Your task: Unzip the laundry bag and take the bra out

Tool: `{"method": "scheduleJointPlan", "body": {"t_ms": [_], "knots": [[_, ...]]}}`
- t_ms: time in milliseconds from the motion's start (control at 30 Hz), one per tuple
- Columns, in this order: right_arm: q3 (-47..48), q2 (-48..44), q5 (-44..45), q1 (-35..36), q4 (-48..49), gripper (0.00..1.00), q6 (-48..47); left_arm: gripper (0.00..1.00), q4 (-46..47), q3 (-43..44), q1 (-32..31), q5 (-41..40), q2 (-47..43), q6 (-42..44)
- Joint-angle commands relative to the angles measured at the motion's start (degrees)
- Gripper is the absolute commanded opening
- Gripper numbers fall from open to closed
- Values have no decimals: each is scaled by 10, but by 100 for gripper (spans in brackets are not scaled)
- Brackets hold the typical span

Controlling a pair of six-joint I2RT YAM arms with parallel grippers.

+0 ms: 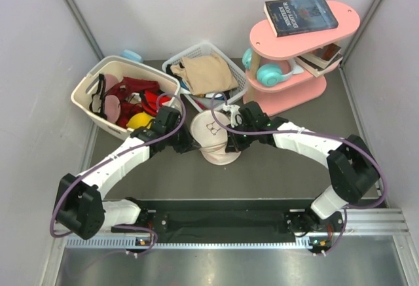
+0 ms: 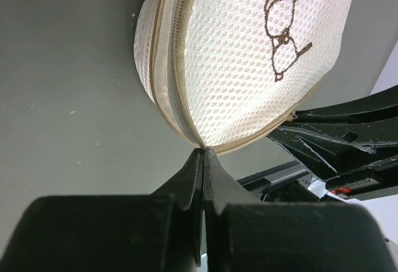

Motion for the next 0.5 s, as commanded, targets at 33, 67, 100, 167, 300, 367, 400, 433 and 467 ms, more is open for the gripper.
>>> {"method": "scheduleJointPlan", "body": {"t_ms": [33, 67, 100, 167, 300, 367, 400, 433, 467], "knots": [[26, -19, 2, 14, -2, 0, -15, 29, -20, 3, 10, -19, -15, -6], [28, -15, 2, 21, -1, 0, -13, 39, -15, 0, 10, -17, -16, -10], [33, -14, 1, 27, 0, 0, -13, 48, -11, -3, 10, -12, -19, -14], [37, -7, -2, 41, 2, 0, -5, 64, 3, -14, 9, 4, -26, -28], [47, 5, -12, 62, 17, 0, 9, 69, 12, -36, 8, 31, -28, -43], [55, 13, -12, 75, 17, 0, 10, 69, 12, -49, 7, 40, -30, -44], [62, 17, -13, 80, 16, 0, 9, 70, 15, -54, 7, 43, -30, -44], [67, 22, -12, 87, 15, 0, 9, 70, 14, -58, 6, 47, -30, -45], [70, 24, -14, 90, 14, 0, 9, 70, 14, -67, 6, 52, -31, -45]]}}
